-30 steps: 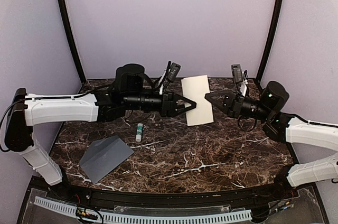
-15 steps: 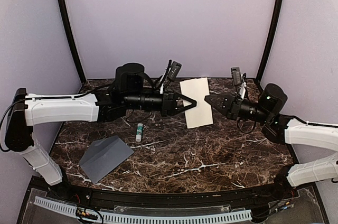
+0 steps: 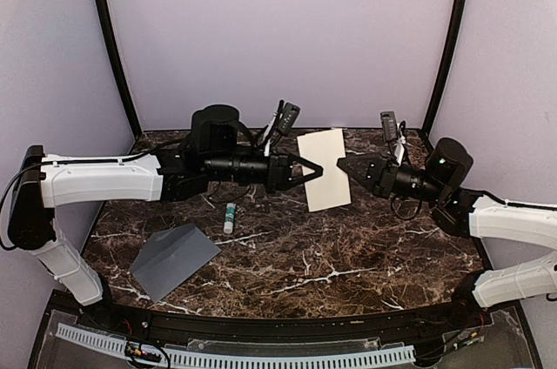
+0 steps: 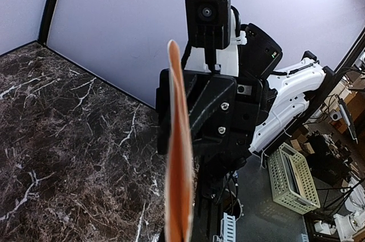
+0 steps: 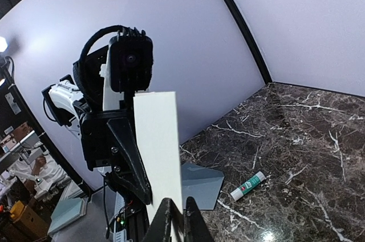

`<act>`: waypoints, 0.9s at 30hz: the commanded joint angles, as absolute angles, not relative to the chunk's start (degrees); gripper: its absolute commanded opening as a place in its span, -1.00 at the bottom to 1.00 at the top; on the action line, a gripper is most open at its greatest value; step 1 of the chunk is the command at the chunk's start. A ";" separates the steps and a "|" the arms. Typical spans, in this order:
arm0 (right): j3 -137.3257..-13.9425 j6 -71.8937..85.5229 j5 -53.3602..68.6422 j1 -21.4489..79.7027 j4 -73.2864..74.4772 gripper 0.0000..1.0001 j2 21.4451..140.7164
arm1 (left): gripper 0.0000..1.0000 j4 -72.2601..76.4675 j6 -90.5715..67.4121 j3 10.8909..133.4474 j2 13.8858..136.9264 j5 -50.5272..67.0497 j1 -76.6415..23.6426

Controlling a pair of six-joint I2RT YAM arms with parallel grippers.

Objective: Place the letter into the envelope and seal it

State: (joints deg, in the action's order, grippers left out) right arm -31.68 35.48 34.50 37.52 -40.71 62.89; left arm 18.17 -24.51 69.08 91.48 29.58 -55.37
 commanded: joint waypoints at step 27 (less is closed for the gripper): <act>-34.59 34.62 53.56 38.20 -43.55 -0.78 69.89 | -1.00 19.74 -19.96 70.30 89.96 36.17 -55.90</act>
